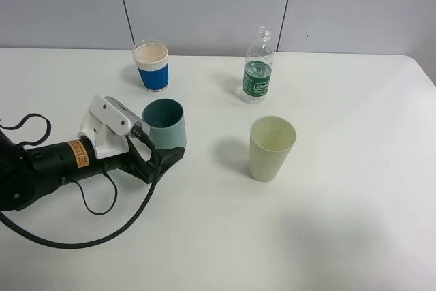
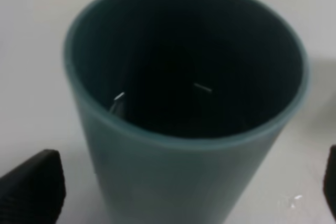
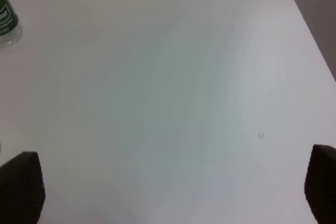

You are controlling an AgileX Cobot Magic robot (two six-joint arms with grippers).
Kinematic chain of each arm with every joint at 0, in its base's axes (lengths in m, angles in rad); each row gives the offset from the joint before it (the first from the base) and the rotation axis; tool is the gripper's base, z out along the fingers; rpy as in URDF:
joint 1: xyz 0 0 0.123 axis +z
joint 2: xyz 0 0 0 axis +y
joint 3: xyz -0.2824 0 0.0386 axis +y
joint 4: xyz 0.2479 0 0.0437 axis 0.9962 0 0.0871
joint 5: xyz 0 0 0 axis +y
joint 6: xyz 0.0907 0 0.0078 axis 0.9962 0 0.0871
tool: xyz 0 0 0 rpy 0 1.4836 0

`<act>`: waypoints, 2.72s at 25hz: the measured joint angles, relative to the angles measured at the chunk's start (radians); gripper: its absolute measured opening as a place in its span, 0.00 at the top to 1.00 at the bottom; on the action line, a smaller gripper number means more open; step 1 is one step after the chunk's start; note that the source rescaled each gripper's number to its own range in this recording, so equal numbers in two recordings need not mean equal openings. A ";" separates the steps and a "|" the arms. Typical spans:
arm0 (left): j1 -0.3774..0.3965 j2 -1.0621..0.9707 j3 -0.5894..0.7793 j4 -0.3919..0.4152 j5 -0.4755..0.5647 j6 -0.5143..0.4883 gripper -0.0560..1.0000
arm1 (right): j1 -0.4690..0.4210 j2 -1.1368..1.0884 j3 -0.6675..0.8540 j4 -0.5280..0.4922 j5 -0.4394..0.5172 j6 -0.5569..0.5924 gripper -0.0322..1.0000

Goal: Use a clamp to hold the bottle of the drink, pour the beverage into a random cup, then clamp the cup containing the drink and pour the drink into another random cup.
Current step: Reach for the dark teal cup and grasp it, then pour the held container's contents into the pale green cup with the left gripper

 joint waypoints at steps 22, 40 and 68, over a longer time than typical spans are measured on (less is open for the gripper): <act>0.000 0.090 -0.102 0.035 0.000 -0.002 0.94 | 0.000 0.000 0.000 0.000 0.000 0.000 0.01; -0.046 -0.139 -0.100 -0.200 0.207 0.012 0.94 | 0.000 0.000 0.000 0.000 0.000 0.000 0.01; -0.541 -0.357 -0.345 -1.605 0.544 1.412 0.94 | 0.000 0.000 0.000 0.000 0.000 0.000 0.01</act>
